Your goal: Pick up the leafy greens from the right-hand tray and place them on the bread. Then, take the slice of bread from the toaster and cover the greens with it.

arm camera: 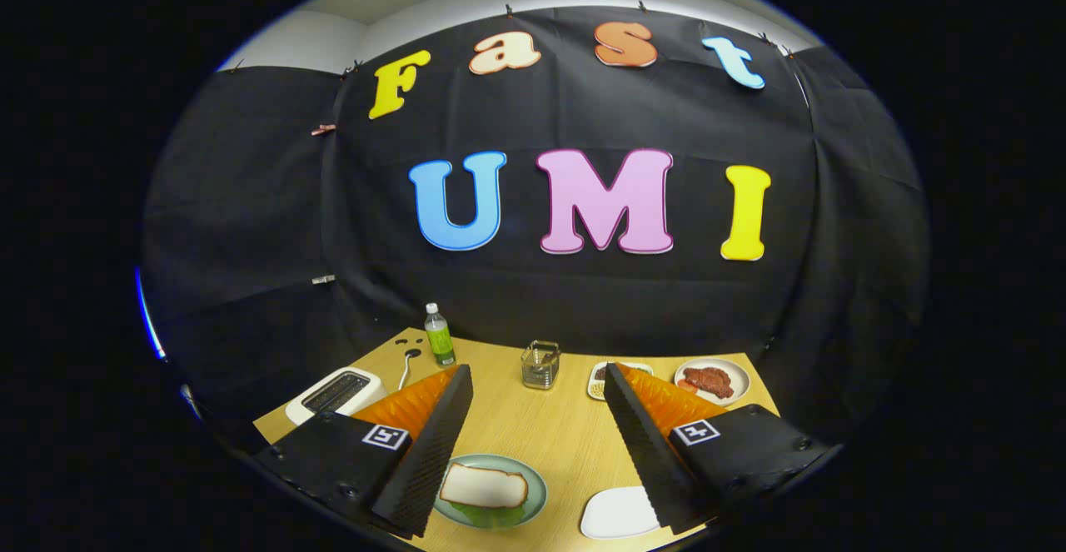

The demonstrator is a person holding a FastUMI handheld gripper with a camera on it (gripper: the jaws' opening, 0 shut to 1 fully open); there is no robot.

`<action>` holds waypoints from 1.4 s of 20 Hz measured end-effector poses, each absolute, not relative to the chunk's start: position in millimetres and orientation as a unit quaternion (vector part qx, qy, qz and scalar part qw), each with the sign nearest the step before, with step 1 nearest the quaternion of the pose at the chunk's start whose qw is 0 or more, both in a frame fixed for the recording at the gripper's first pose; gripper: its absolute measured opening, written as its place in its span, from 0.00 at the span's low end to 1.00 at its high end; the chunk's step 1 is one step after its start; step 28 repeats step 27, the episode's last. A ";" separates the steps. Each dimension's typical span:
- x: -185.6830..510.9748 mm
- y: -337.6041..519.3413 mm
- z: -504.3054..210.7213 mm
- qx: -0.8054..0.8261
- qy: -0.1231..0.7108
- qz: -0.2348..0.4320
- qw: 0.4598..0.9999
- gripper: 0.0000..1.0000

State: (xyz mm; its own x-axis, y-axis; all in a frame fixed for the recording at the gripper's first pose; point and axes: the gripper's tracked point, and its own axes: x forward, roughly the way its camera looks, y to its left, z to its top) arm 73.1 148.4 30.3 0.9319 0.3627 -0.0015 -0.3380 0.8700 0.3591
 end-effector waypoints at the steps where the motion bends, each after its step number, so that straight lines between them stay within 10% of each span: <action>1: 68.2 147.1 41.2 0.181 0.024 0.181 0.966 0.99; 12: -8.5 82.8 144.9 0.135 -0.122 0.106 0.978 0.98; 28: -9.6 72.1 116.6 0.110 -0.072 0.081 0.988 0.98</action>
